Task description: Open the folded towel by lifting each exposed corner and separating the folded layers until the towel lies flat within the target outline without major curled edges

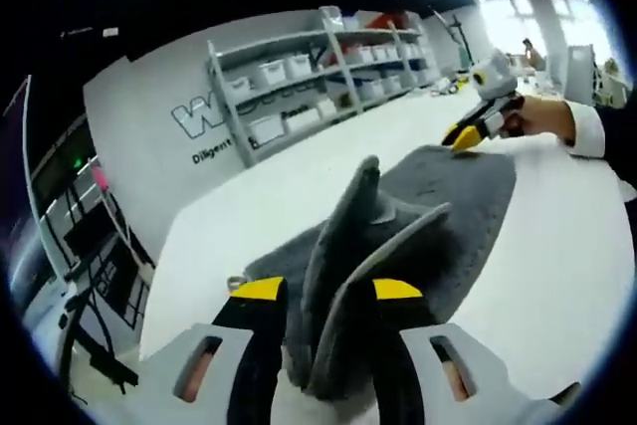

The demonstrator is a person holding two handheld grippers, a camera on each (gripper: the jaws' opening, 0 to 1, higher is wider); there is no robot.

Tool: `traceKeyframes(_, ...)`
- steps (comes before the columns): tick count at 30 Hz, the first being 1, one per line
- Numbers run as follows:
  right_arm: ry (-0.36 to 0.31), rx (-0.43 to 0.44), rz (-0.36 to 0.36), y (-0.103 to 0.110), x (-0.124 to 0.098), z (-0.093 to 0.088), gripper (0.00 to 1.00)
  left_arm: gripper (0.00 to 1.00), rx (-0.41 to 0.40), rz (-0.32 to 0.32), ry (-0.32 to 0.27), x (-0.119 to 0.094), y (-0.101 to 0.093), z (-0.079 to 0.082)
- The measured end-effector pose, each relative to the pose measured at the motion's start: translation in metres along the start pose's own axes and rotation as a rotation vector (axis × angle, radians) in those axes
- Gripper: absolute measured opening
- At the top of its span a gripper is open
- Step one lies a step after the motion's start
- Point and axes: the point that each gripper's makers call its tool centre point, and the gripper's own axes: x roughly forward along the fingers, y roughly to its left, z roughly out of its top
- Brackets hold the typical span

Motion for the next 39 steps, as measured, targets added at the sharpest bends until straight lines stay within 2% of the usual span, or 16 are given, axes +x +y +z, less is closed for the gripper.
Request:
traceKeyframes(2,0.001,-0.013,0.001,0.001,0.003,0.0,0.31,0.34,0.041,0.018,-0.013,0.0,-0.002,0.006)
traceKeyframes(5,-0.023,-0.033,0.004,0.002,0.006,0.002,0.33,0.33,0.17,0.129,0.007,-0.002,0.006,0.01)
traceKeyframes(9,-0.045,-0.058,0.027,0.003,0.011,0.011,0.43,0.33,0.258,0.102,-0.011,0.002,-0.013,0.018)
traceKeyframes(11,-0.053,-0.065,0.04,0.005,0.012,0.015,0.43,0.33,0.26,0.1,-0.018,0.002,-0.014,0.019)
traceKeyframes(12,-0.067,-0.105,0.071,0.012,0.013,0.023,0.43,0.34,0.259,0.07,-0.036,0.003,-0.018,0.021)
traceKeyframes(14,-0.06,-0.152,0.104,0.018,0.014,0.026,0.44,0.39,0.218,0.015,-0.031,0.005,-0.022,0.018)
traceKeyframes(15,-0.054,-0.18,0.118,0.021,0.015,0.027,0.45,0.42,0.223,-0.009,-0.034,0.006,-0.024,0.017)
traceKeyframes(19,-0.048,-0.239,0.17,0.03,0.016,0.028,0.48,0.46,0.224,-0.044,-0.025,0.011,-0.021,0.013)
traceKeyframes(23,-0.044,-0.3,0.207,0.038,0.017,0.028,0.48,0.51,0.269,-0.11,-0.004,0.018,-0.022,0.011)
traceKeyframes(26,-0.049,-0.332,0.258,0.048,0.017,0.027,0.49,0.51,0.224,-0.156,-0.014,0.023,-0.025,0.014)
traceKeyframes(29,-0.077,-0.329,0.28,0.052,0.016,0.028,0.51,0.44,0.194,-0.204,-0.017,0.027,-0.029,0.014)
traceKeyframes(32,-0.061,-0.316,0.303,0.055,0.019,0.021,0.56,0.34,0.168,-0.222,-0.054,0.03,-0.031,0.019)
traceKeyframes(35,-0.035,-0.345,0.301,0.056,0.02,0.012,0.63,0.3,0.148,-0.222,-0.071,0.031,-0.032,0.021)
traceKeyframes(37,-0.031,-0.36,0.289,0.056,0.021,0.009,0.69,0.21,0.14,-0.216,-0.084,0.03,-0.031,0.022)
traceKeyframes(39,-0.033,-0.362,0.278,0.056,0.023,0.01,0.78,0.16,0.133,-0.209,-0.108,0.026,-0.034,0.027)
